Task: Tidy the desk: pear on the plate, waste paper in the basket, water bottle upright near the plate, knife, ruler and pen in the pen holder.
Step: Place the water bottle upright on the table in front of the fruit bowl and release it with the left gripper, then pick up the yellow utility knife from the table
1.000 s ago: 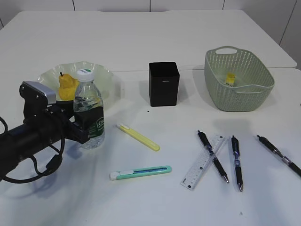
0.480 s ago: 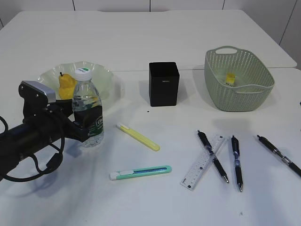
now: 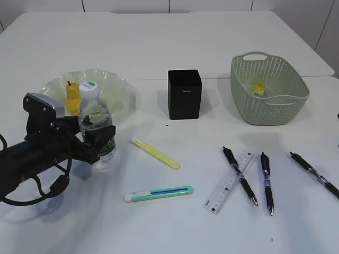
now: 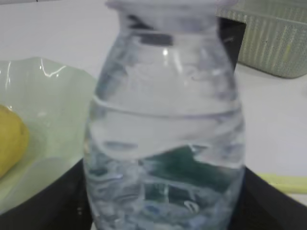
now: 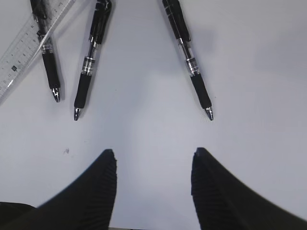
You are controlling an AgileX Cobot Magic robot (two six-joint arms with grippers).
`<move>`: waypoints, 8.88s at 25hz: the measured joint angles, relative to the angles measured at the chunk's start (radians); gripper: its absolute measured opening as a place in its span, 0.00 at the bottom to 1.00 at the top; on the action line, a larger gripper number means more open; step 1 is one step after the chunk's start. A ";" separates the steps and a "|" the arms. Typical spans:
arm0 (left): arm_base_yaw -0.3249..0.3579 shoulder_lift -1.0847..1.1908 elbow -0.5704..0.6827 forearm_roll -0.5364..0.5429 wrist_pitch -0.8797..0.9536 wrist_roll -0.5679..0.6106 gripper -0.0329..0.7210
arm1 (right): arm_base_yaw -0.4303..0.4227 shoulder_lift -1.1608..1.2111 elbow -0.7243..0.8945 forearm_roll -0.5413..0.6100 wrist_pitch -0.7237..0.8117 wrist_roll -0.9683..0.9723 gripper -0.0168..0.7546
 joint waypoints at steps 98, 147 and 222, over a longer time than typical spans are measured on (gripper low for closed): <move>0.209 -0.755 -0.285 -0.637 2.051 0.139 0.71 | 0.529 0.673 -0.914 -0.112 0.134 0.070 0.51; 0.209 -0.755 -0.285 -0.645 2.027 0.139 0.71 | 0.613 1.088 -1.231 0.053 0.140 -0.074 0.51; 0.209 -0.755 -0.285 -0.643 2.025 0.139 0.71 | 0.613 1.161 -1.403 0.040 0.139 -0.061 0.21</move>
